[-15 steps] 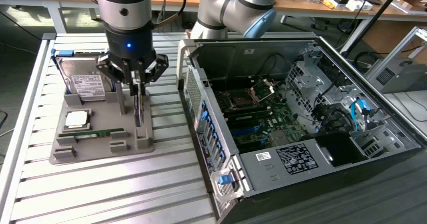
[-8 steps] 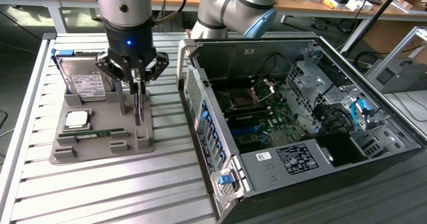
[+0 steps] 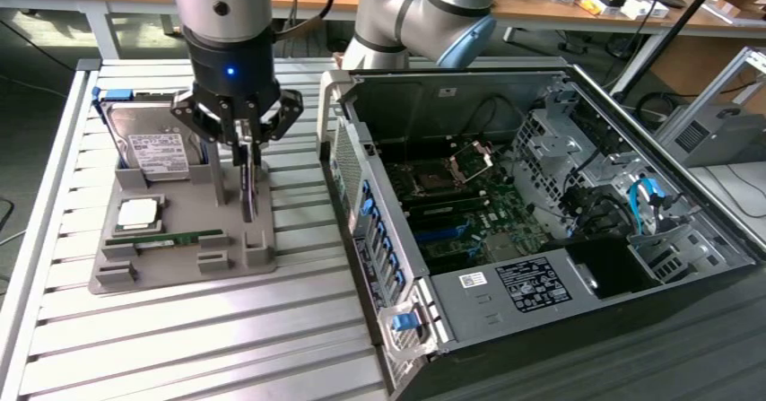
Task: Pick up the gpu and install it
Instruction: 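Pick up the gpu and move the gpu toward the slot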
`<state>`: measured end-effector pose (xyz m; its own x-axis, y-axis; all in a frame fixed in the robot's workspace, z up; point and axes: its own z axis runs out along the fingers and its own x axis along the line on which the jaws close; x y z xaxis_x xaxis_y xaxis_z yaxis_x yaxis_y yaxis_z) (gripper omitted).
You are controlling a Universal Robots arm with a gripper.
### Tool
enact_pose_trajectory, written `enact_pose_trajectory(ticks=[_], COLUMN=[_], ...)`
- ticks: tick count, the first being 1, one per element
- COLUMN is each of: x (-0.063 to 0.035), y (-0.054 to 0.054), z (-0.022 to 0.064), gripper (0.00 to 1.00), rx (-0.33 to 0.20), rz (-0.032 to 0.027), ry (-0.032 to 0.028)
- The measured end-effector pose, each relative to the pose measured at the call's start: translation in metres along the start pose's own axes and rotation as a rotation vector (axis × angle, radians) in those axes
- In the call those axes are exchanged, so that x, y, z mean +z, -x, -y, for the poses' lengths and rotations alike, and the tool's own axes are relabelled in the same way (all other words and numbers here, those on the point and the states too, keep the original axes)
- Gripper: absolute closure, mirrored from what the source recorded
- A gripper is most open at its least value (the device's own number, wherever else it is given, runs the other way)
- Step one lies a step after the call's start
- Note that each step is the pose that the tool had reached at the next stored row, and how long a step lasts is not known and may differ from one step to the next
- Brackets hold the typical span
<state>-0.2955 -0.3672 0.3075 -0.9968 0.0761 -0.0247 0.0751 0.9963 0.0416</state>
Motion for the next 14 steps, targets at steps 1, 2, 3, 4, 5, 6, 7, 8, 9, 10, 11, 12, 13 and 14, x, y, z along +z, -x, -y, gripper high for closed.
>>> enact_pose_trajectory(ticks=[1,2,3,4,5,6,7,8,9,10,11,12,13,14], x=[-0.0007,-0.0011,-0.0017,-0.0022,-0.0027,-0.0033,-0.0038,-0.0043,-0.0054,-0.0060,-0.0065,-0.0071,-0.0076,-0.0081], y=[0.0000,0.0000,0.0000,0.0000,0.0001,0.0001,0.0001,0.0001,0.0001,0.0001,0.0001,0.0001,0.0002,0.0002], z=[0.0000,0.0000,-0.0001,-0.0001,-0.0001,-0.0001,-0.0002,-0.0002,-0.0002,-0.0003,-0.0002,-0.0003,-0.0003,-0.0003], gripper=[0.73,0.73,0.73,0.73,0.73,0.73,0.73,0.73,0.73,0.73,0.73,0.73,0.73,0.73], rx=[0.000,0.000,0.000,0.000,0.000,0.000,0.000,0.000,0.000,0.000,0.000,0.000,0.000,0.000], rz=[0.0000,0.0000,0.0000,0.0000,0.0000,-0.0001,-0.0001,0.0000,0.0000,0.0000,0.0000,0.0000,0.0000,0.0001], ry=[0.0000,0.0000,0.0000,0.0001,0.0000,-0.0001,0.0000,0.0000,0.0000,0.0000,0.0000,0.0001,0.0000,0.0001])
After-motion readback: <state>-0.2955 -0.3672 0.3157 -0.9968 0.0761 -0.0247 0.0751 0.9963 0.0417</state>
